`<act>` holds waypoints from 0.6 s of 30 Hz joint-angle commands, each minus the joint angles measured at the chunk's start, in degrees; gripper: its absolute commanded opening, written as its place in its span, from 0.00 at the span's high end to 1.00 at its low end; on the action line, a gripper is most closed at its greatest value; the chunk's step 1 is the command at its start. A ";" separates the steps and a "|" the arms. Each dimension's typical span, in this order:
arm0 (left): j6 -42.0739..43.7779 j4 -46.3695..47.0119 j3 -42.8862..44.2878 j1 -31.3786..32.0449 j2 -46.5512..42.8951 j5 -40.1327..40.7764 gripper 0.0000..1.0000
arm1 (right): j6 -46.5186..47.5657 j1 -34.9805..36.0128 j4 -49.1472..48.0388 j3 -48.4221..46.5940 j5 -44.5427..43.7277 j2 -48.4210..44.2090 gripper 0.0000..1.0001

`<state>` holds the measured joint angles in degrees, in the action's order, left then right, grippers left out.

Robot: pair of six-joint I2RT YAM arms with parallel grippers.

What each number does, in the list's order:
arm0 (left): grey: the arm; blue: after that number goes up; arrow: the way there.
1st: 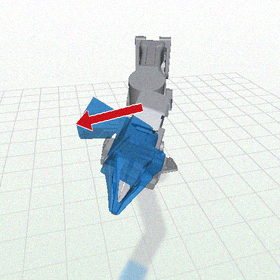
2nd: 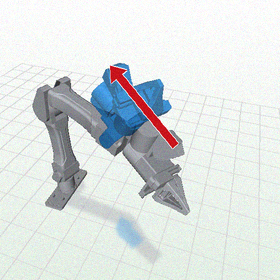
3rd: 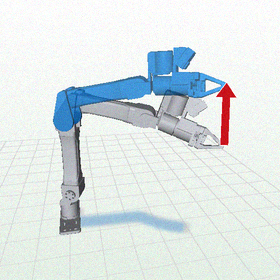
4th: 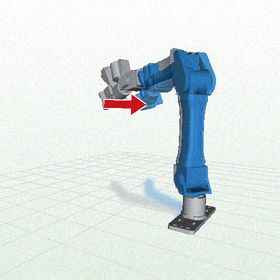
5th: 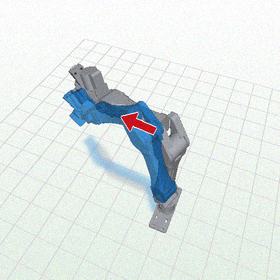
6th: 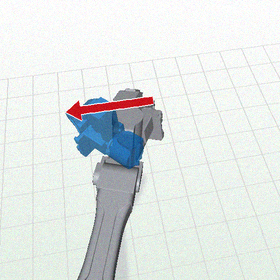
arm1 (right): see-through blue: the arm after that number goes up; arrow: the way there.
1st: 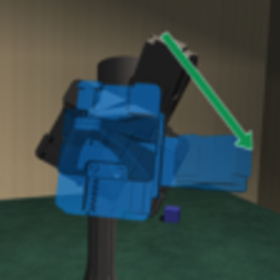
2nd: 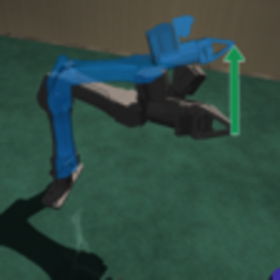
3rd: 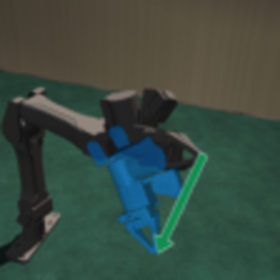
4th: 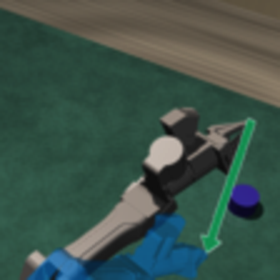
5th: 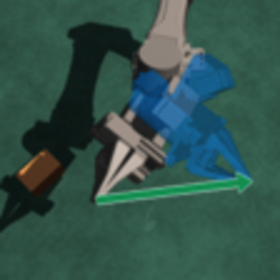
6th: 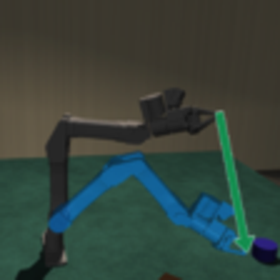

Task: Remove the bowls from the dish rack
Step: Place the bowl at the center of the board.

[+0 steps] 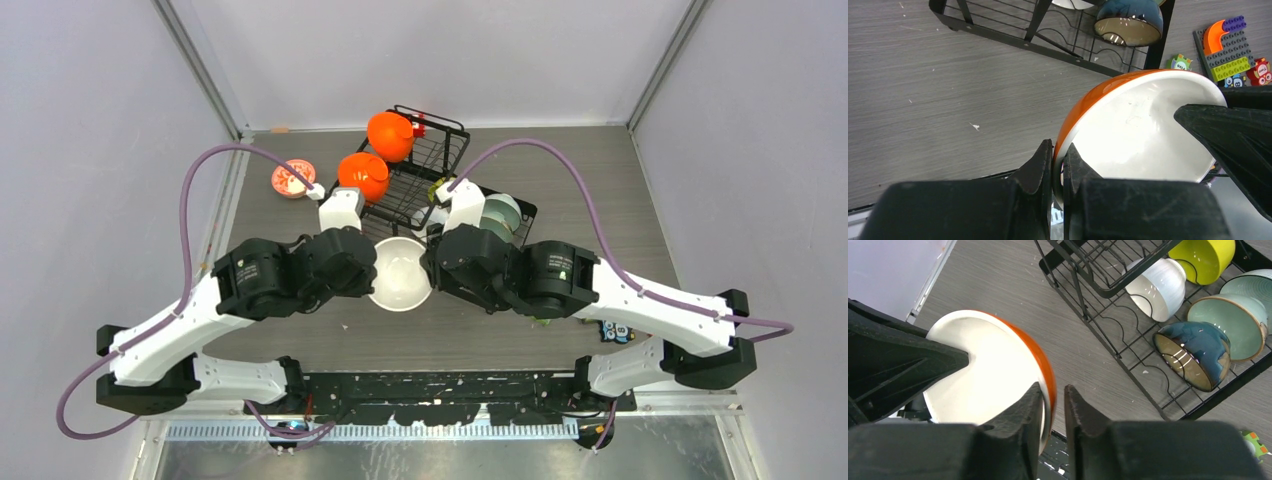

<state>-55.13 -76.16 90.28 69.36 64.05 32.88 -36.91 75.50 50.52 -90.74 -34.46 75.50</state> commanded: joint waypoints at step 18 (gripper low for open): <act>-1.27 1.79 -4.12 -0.17 -3.97 -0.45 0.17 | -4.78 -0.36 -0.20 -0.81 0.60 2.12 0.99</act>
<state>-56.55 -76.47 86.98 69.30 61.69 31.83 -38.20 75.26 52.75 -90.74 -32.73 78.78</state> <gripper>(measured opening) 0.822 0.071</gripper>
